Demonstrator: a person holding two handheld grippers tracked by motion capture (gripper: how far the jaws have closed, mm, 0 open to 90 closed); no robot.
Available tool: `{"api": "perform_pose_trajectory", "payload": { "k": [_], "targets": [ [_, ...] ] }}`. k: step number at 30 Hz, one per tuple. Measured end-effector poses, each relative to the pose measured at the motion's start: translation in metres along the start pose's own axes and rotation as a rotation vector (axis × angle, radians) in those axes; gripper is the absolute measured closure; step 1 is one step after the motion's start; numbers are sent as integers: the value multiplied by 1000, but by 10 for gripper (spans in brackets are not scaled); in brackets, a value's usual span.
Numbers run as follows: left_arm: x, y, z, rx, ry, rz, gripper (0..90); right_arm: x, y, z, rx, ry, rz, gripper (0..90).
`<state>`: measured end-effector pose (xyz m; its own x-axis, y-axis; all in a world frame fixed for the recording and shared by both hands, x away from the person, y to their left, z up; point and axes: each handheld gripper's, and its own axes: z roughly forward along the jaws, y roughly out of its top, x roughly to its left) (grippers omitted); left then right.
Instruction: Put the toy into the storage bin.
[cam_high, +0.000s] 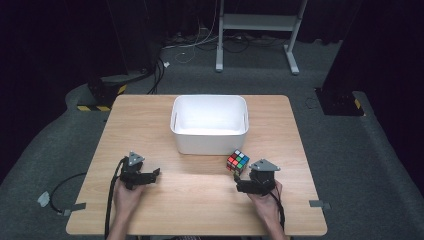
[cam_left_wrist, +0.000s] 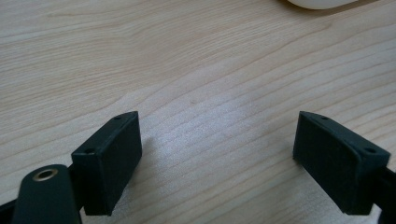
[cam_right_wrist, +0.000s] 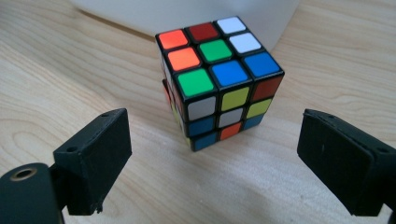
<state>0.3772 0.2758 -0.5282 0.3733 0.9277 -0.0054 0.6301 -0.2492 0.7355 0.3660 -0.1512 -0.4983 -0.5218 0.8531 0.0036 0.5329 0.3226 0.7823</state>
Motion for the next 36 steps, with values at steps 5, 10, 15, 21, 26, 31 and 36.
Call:
{"api": "perform_pose_trajectory", "payload": {
  "k": [5,10,15,21,26,31,36],
  "targets": [
    [0,0,0,0,0,0,156,-2,4,3,1,-1,-1,98],
    [0,0,0,0,0,0,156,-4,10,5,-6,-5,3,97],
    [0,0,0,0,0,0,156,-8,13,8,-6,6,2,96],
    [0,0,0,0,0,0,156,-8,19,13,-5,23,-4,94],
    [0,0,0,0,0,0,156,-9,23,17,-9,33,-2,93],
    [0,0,0,0,0,0,155,-11,28,23,-12,54,-6,94],
    [0,0,0,0,0,0,156,-11,31,27,-5,69,0,94]
  ]
}}
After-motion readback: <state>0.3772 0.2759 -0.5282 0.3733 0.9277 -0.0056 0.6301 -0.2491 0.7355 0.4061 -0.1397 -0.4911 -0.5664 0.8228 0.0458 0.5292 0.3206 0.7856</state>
